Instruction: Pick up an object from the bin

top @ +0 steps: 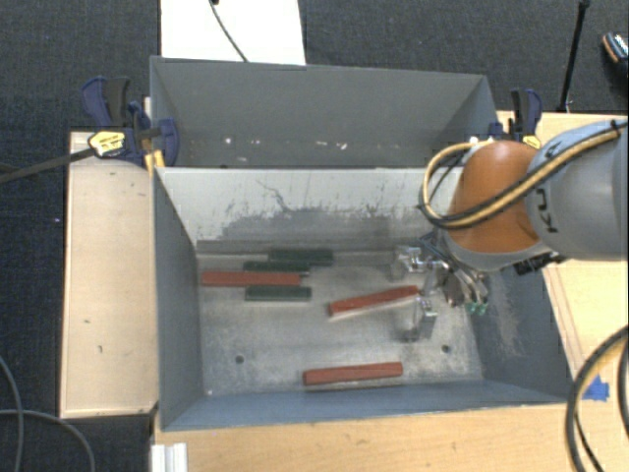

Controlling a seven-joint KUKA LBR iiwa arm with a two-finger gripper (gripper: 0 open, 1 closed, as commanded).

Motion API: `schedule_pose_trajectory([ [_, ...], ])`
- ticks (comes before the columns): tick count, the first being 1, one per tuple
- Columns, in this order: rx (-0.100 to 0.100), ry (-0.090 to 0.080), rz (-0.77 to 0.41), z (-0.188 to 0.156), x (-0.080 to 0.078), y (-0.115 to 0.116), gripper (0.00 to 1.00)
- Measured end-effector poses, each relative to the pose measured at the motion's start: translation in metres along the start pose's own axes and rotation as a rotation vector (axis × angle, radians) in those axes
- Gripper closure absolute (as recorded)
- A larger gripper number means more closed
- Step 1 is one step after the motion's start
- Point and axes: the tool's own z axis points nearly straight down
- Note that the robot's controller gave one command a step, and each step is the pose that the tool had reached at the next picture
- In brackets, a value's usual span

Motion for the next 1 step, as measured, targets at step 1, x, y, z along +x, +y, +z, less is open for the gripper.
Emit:
schedule_pose_trajectory([
  [1,0.001,-0.013,-0.022,-0.0367,-0.0120,0.0495,0.00],
])
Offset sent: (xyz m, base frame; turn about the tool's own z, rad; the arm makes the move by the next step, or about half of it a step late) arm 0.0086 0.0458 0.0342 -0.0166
